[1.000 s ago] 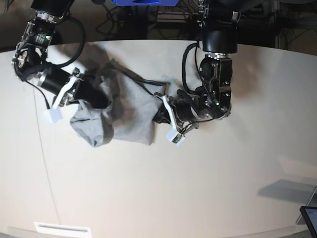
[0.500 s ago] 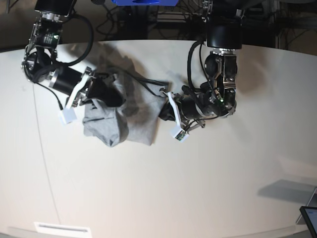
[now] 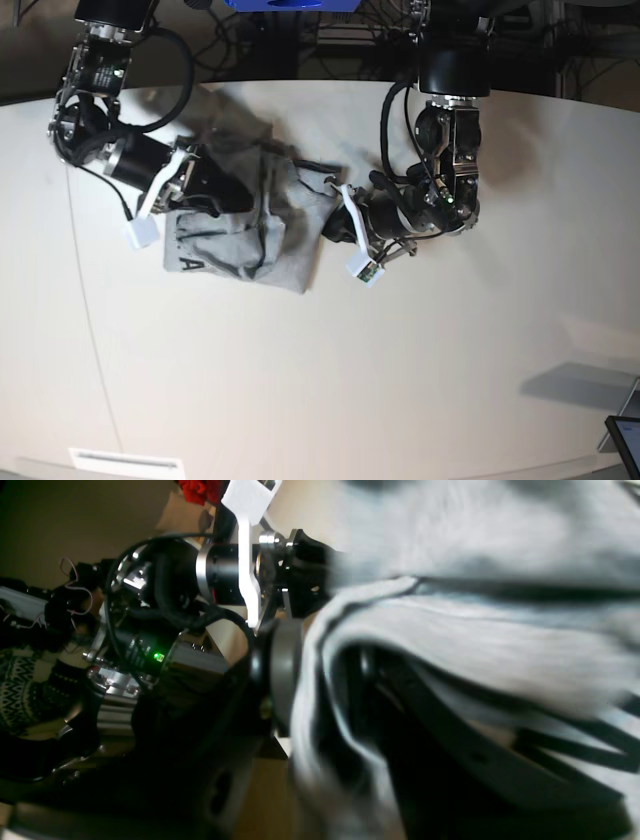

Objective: Fold the T-shirt properly
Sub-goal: 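Lift the end with the right gripper and fold it toward the left gripper, then release the folded end with the right gripper and withdraw both grippers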

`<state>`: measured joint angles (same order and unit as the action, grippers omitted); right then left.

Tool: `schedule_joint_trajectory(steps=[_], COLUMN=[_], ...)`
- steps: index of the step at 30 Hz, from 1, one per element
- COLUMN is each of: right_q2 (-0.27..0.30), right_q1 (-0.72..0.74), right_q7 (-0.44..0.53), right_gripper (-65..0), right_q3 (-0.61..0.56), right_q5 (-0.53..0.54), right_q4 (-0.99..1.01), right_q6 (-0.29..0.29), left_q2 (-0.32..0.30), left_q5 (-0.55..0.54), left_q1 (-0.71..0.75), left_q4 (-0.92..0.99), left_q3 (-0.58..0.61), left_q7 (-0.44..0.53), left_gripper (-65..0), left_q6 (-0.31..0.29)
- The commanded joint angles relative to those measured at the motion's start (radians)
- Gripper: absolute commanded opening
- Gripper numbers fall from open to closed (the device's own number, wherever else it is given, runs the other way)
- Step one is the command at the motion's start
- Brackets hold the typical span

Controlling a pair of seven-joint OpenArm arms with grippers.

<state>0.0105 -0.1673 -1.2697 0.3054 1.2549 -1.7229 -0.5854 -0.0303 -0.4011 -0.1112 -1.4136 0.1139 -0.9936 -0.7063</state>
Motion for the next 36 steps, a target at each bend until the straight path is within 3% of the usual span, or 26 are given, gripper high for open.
schedule_joint_trajectory(steps=[1,9,14,18,25,29,31,35,36], right_q2=[0.001,-0.024,-0.019,0.024,0.119,0.133,0.133,0.128,0.127], right_q1=[0.008,-0.005,-0.008,-0.008,-0.031,-0.027,-0.019,0.031,0.047], right_q7=[0.014,0.012,0.012,0.012,0.012,0.012,0.015,0.020,0.020], right_gripper=[-47.2,-31.0,-30.5,-30.5,-30.5,-30.8,-36.3,-58.8,-61.2], right_q3=[0.002,-0.105,-0.102,-0.079,0.097,0.159,0.159,0.116,0.104], right_q5=[0.039,0.041,0.049,0.144,0.196,0.190,0.190,0.131,0.113], right_q4=[-0.013,-0.013,-0.015,-0.019,-0.019,-0.019,-0.013,0.025,0.044], right_q6=[-0.005,-0.005,-0.005,-0.005,-0.005,-0.005,-0.005,-0.005,-0.005], left_q2=[-0.004,-0.024,-0.082,-0.116,-0.162,-0.158,-0.156,-0.162,-0.164], left_q5=[0.040,0.041,0.040,0.040,0.040,0.040,0.040,0.040,0.040], left_q1=[-0.003,-0.003,-0.003,-0.002,0.011,0.011,0.011,0.011,0.012], left_q4=[0.000,0.000,0.000,-0.006,-0.010,-0.010,-0.010,-0.013,-0.013], left_q3=[-0.003,-0.007,-0.010,-0.010,-0.015,-0.115,-0.145,-0.161,-0.162], left_q7=[-0.043,-0.038,-0.035,-0.034,-0.032,-0.032,-0.035,-0.037,-0.037], left_gripper=[-65.0,-65.0,-65.0,-65.0,-65.0,-65.0,-65.0,-65.0,-65.0], left_q6=[0.008,0.008,0.008,0.008,0.008,0.008,0.008,0.008,0.008])
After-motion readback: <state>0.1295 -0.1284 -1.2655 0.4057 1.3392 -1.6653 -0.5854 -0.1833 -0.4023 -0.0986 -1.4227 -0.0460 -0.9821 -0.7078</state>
